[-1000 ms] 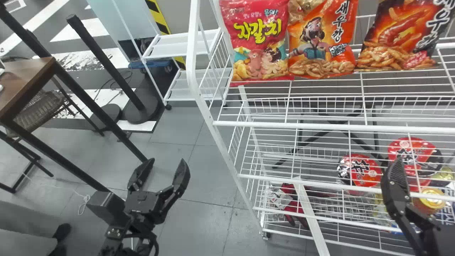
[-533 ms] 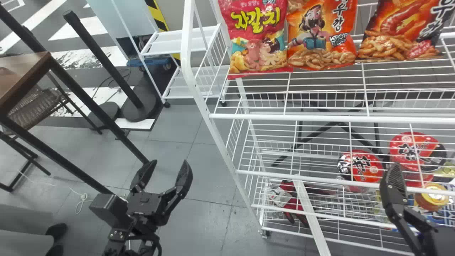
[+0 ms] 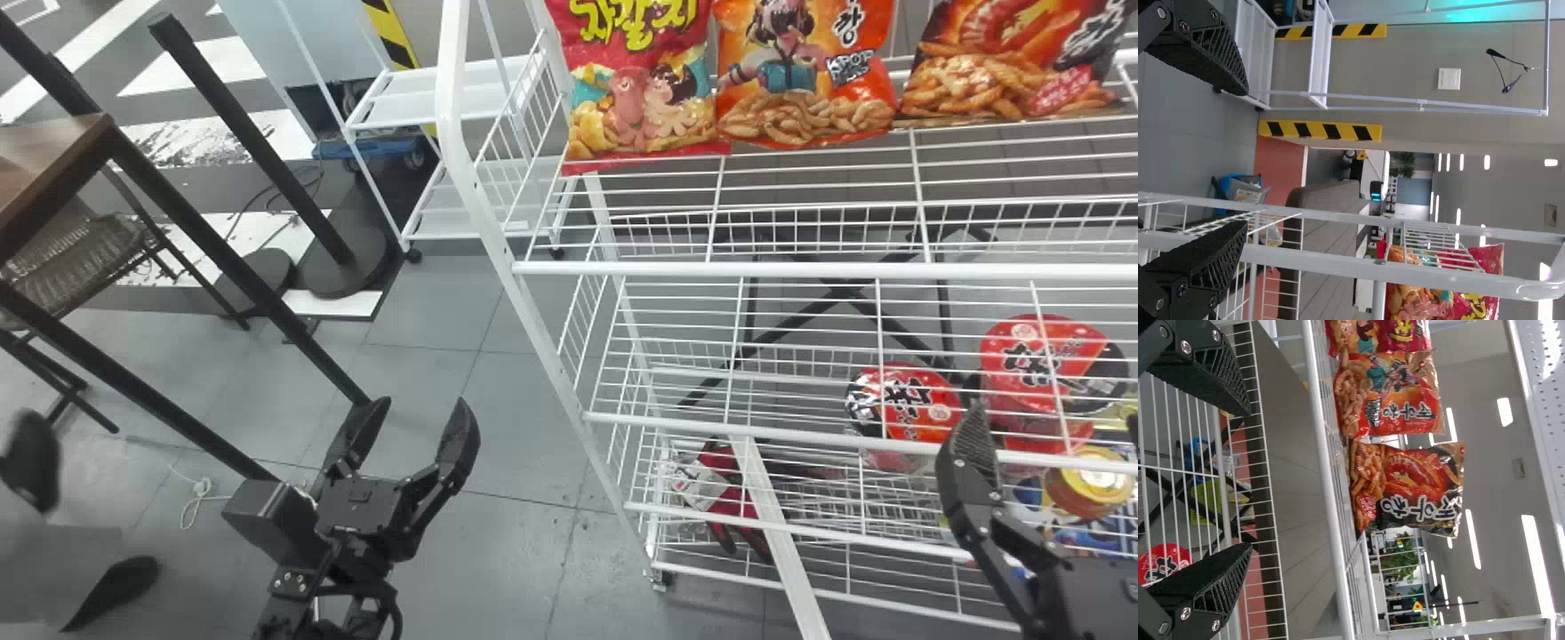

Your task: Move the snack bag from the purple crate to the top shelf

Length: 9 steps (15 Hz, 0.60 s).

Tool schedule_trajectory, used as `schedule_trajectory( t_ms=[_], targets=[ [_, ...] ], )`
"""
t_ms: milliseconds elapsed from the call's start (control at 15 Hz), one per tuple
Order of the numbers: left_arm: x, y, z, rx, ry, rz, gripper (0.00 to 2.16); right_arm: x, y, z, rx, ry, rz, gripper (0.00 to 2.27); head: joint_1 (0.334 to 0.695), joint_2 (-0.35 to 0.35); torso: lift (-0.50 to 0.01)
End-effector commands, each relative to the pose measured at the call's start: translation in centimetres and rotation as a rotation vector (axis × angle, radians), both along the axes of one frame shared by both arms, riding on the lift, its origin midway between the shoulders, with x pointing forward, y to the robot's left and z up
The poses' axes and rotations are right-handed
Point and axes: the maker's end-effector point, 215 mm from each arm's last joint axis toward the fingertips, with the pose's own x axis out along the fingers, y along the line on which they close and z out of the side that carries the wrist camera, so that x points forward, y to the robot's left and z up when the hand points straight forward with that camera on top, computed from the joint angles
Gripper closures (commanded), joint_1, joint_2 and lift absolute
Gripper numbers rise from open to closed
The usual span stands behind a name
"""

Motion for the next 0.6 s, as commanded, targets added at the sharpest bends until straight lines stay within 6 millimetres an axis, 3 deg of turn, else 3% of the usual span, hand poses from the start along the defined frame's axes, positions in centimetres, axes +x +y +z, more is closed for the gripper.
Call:
schedule_trajectory(
  t_ms=[0,533],
  targets=[
    [0.1,0.0,-0.1,-0.003,-0.001,0.002,0.13,0.2,0.2,-0.7,-0.011,0.023,0.006,0.11,0.695,0.35,-0.191],
    [-0.2,0.4,1.2,0.004,-0.049,0.023,0.13,0.2,0.6,-1.9,-0.035,0.058,0.021,0.11,0.695,0.35,-0.223]
  ],
)
